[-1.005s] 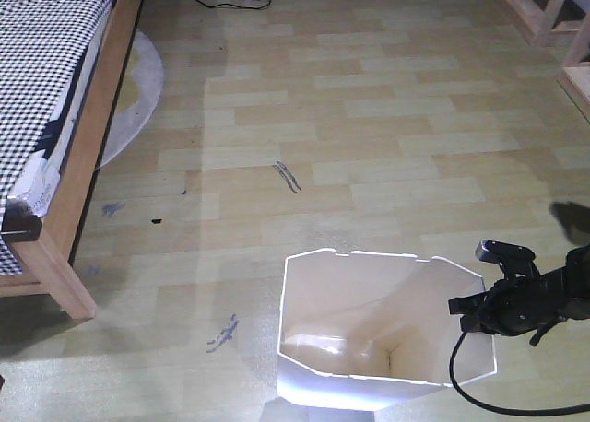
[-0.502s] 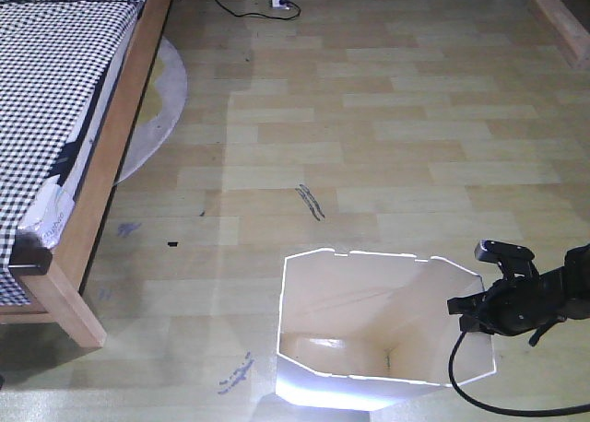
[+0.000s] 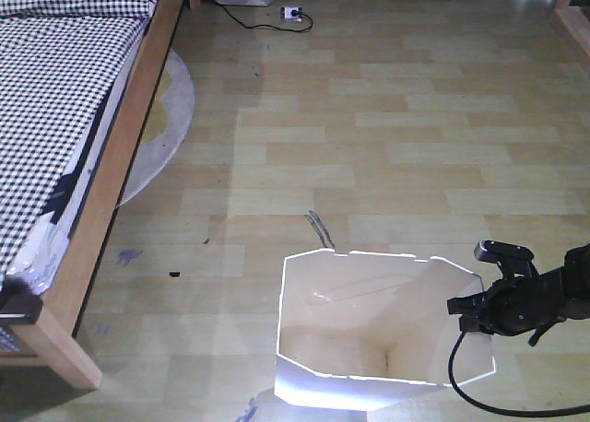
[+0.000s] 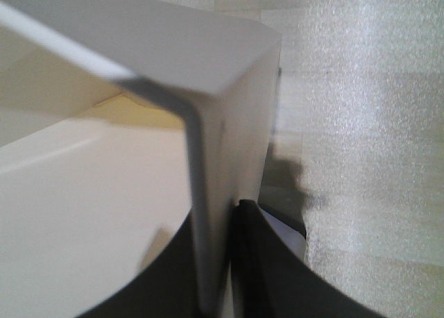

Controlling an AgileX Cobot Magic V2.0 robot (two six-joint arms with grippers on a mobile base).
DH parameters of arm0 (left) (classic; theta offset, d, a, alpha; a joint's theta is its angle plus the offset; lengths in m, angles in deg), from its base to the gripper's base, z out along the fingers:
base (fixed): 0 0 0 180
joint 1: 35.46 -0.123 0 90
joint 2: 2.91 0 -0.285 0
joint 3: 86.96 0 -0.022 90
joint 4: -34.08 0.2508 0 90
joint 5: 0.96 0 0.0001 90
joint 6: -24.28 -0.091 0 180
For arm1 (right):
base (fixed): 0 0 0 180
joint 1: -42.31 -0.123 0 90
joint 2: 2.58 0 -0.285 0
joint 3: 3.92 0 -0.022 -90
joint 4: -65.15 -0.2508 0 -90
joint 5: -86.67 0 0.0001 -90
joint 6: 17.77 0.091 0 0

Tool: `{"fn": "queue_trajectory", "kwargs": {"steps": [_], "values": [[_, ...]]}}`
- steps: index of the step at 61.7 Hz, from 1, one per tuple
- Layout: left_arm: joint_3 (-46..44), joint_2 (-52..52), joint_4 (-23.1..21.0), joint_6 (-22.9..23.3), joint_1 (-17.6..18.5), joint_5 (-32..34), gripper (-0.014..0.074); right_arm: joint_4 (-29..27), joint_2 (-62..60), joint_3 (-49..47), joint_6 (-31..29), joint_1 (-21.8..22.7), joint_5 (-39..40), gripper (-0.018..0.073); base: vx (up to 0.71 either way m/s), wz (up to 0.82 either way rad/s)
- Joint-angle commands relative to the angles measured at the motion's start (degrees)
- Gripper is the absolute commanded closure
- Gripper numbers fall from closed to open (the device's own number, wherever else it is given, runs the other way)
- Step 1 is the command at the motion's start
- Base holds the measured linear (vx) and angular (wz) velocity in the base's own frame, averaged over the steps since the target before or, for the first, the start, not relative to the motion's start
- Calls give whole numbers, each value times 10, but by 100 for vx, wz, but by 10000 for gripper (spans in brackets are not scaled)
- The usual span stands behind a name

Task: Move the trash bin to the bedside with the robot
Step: 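Carry the bin in the right gripper along the bed toward the curtains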

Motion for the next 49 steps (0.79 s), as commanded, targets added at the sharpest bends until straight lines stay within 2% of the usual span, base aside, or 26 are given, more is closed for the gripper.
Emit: {"fn": "queue_trajectory", "kwargs": {"steps": [1, 49], "values": [[11, -8, -2, 3, 1, 40, 603, -9, -37, -3, 3, 1, -111, 564, 25, -5], [11, -8, -2, 3, 1, 40, 603, -9, -37, -3, 3, 1, -111, 564, 25, -8]]}}
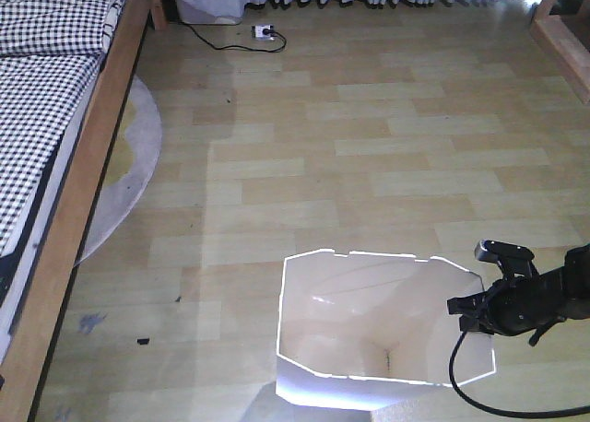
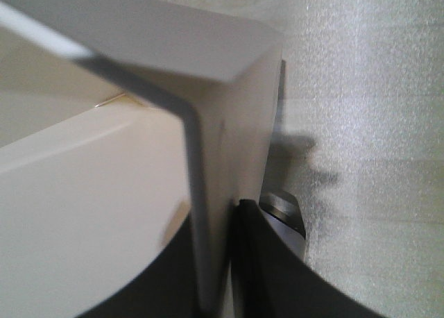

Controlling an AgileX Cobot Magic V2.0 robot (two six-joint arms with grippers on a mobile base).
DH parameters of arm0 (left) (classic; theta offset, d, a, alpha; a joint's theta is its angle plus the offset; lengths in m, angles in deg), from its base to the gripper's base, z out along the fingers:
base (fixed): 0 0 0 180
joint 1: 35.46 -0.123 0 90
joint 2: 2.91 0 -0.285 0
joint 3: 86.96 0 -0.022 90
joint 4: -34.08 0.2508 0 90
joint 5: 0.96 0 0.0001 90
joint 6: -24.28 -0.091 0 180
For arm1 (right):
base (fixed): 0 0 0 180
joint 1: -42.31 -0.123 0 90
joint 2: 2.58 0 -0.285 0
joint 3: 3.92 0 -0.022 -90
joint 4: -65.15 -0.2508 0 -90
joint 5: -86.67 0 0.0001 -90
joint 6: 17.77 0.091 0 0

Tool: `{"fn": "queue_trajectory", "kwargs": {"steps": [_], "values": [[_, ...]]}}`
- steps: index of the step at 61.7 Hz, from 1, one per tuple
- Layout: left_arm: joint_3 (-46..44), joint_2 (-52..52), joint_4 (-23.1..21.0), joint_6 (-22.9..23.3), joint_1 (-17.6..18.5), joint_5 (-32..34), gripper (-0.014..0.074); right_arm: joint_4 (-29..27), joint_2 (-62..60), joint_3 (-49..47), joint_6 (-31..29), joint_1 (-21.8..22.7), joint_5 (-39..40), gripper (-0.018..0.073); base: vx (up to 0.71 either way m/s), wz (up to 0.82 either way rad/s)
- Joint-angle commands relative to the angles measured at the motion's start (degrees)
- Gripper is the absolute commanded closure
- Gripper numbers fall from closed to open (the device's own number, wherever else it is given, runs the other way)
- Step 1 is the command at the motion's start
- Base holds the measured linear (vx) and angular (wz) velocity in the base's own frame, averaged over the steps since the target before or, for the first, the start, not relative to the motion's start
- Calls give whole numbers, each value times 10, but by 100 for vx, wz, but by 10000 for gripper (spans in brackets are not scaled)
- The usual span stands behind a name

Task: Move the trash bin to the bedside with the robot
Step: 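Carry the bin in the right gripper along the bed toward the curtains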

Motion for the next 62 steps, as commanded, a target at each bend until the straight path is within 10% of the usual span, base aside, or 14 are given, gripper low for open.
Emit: {"fn": "queue_trajectory", "kwargs": {"steps": [1, 62], "values": [[11, -8, -2, 3, 1, 40, 603, -9, -37, -3, 3, 1, -111, 564, 26, -6], [11, -8, -2, 3, 1, 40, 603, -9, -37, -3, 3, 1, -111, 564, 27, -1]]}}
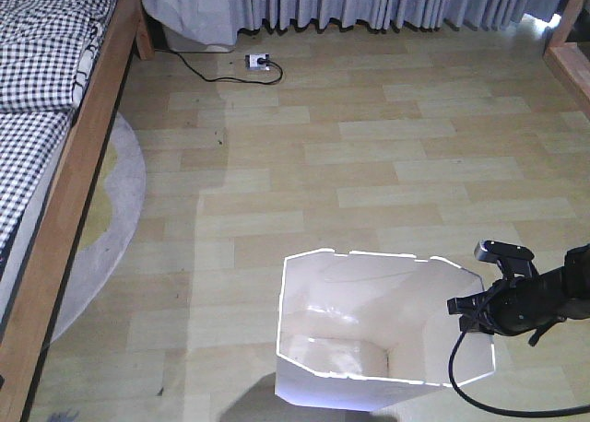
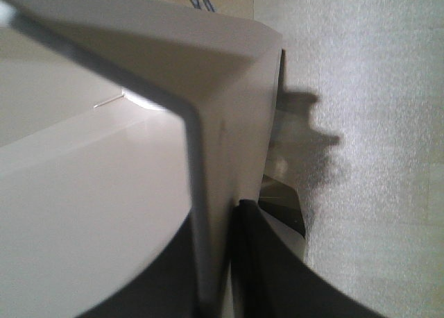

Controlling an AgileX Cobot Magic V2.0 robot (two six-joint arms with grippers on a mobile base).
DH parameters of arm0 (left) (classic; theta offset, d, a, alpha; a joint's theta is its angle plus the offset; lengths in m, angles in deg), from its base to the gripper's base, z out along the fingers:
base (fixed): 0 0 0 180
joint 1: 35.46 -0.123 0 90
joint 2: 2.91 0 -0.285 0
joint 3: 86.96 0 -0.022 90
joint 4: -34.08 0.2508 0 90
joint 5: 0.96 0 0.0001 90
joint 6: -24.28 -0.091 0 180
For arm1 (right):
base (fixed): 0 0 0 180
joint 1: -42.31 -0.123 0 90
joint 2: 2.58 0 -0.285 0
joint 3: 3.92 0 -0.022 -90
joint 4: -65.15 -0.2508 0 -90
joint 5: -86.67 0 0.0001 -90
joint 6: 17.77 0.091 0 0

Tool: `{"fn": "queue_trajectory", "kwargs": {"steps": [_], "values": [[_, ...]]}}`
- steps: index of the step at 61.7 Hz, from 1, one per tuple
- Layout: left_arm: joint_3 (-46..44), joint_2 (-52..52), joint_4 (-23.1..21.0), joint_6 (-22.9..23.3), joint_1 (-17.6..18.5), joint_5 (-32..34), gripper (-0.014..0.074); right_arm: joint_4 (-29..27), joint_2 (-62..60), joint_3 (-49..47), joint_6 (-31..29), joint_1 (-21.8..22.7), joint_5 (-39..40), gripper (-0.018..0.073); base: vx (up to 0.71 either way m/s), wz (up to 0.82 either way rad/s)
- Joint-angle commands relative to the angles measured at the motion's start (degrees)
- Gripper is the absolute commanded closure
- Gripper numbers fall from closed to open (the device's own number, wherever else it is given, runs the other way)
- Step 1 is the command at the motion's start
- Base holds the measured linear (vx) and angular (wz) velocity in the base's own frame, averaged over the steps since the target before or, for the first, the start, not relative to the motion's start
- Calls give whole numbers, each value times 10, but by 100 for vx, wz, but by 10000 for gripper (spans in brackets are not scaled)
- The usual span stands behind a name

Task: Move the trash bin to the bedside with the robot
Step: 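Carry the bin in the right gripper along the bed toward the curtains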

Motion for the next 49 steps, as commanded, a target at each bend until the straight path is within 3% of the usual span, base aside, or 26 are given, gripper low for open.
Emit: {"fn": "queue_trajectory", "kwargs": {"steps": [1, 49], "values": [[11, -8, -2, 3, 1, 40, 603, -9, -37, -3, 3, 1, -112, 564, 27, -1], [11, -8, -2, 3, 1, 40, 603, -9, -37, -3, 3, 1, -112, 564, 29, -1]]}}
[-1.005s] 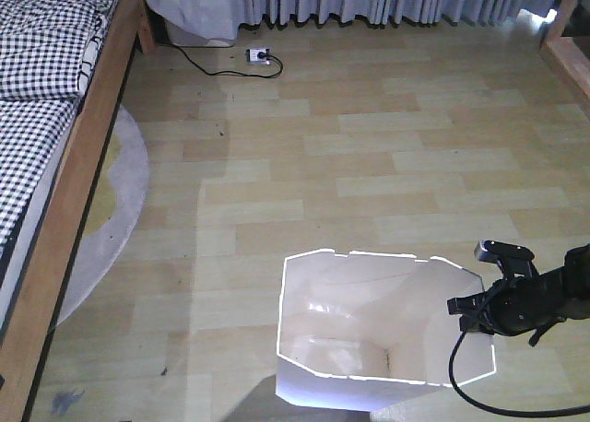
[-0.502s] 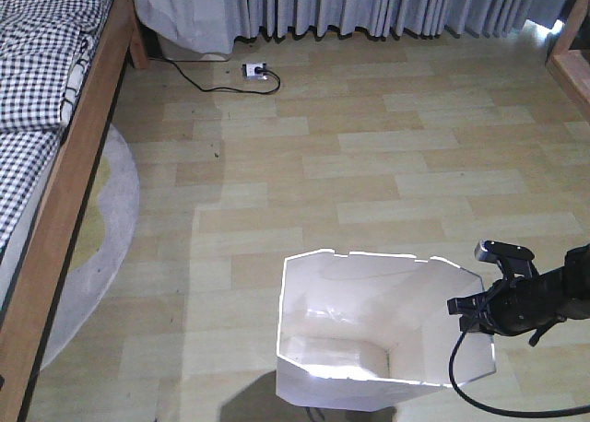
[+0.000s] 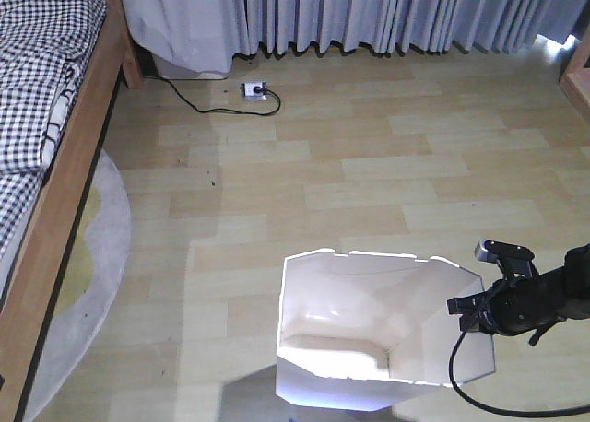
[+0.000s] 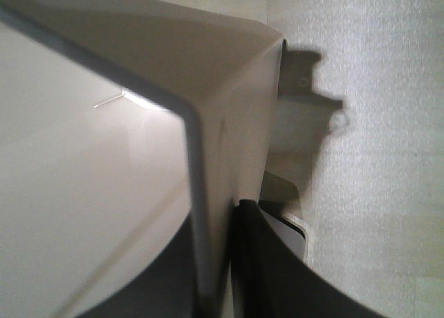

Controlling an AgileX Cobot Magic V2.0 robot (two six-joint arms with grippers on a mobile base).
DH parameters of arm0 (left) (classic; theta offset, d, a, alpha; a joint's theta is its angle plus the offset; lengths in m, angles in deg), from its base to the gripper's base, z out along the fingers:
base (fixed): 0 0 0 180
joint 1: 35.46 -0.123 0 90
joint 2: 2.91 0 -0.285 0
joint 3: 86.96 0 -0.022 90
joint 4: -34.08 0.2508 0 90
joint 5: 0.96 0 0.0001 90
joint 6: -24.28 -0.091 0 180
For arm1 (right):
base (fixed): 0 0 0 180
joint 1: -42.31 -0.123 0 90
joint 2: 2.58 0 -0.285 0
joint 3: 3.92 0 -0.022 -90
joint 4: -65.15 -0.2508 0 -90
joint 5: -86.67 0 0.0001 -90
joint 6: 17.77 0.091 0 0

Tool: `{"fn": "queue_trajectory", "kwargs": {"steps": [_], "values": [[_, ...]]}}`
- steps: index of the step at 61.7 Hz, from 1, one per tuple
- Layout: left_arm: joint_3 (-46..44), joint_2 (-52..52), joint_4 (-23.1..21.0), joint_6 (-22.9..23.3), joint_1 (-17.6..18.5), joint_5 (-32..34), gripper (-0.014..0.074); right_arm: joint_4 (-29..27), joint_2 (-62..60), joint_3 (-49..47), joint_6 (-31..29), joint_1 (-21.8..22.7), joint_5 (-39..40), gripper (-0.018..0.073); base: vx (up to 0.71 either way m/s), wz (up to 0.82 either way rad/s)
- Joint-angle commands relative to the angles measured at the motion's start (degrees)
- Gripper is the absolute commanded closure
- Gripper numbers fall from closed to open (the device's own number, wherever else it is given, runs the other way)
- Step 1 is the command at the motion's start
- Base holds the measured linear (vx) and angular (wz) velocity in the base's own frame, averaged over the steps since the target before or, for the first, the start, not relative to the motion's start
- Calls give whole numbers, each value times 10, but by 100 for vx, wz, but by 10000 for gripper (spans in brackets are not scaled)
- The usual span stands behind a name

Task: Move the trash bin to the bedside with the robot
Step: 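Carry the bin in the right gripper along the bed toward the curtains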

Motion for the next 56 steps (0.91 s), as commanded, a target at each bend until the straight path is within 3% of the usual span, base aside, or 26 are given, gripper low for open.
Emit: {"fn": "queue_trajectory", "kwargs": {"steps": [1, 56], "values": [[11, -8, -2, 3, 1, 40, 603, -9, -37, -3, 3, 1, -112, 564, 31, 0], [11, -8, -2, 3, 1, 40, 603, -9, -37, -3, 3, 1, -112, 564, 26, 7]]}}
